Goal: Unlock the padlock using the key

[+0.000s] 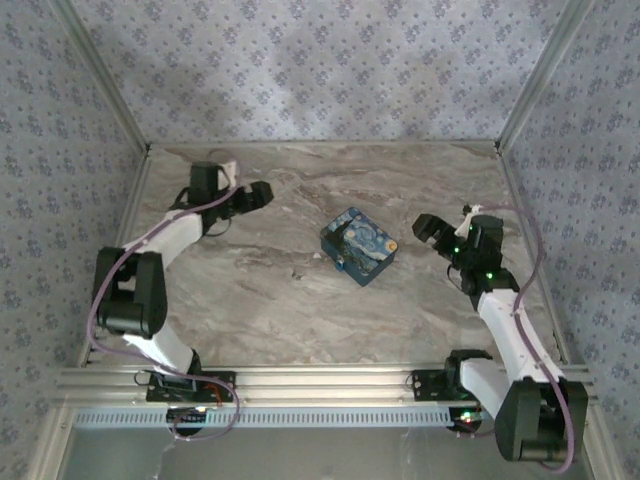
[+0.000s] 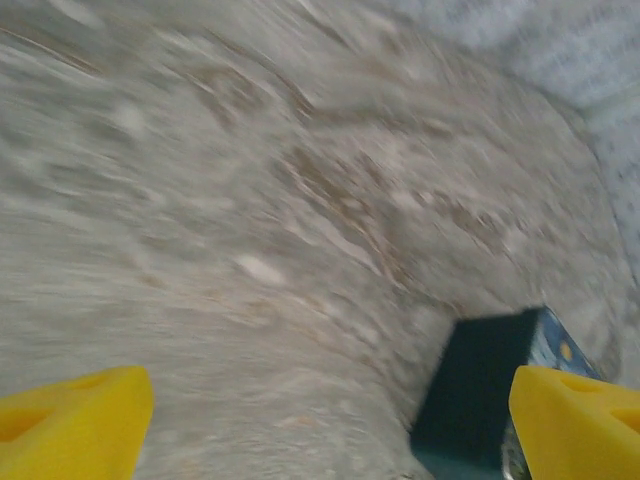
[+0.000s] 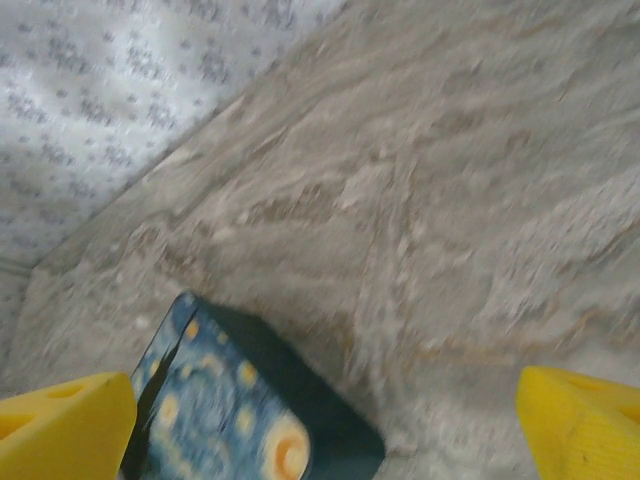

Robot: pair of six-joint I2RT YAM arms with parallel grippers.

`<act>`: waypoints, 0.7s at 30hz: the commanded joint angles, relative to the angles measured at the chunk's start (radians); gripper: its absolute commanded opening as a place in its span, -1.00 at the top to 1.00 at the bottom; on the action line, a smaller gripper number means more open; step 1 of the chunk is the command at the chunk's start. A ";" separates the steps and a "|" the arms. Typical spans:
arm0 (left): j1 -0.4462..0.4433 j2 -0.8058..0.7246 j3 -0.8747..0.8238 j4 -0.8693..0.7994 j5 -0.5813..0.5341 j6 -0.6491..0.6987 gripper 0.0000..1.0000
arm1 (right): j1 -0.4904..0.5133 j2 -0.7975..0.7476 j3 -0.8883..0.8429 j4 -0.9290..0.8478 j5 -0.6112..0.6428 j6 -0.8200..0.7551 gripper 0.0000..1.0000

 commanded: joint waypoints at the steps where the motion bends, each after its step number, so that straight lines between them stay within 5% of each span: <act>1: -0.077 0.081 0.081 -0.025 0.101 -0.033 -0.83 | 0.027 -0.055 -0.057 -0.094 -0.052 0.078 -0.96; 12: -0.255 0.354 0.344 -0.085 0.233 -0.046 -0.69 | 0.149 -0.025 -0.164 -0.028 -0.027 0.179 -0.85; 21: -0.303 0.352 0.310 -0.055 0.293 -0.058 -0.24 | 0.222 0.153 -0.119 0.105 -0.029 0.226 -0.69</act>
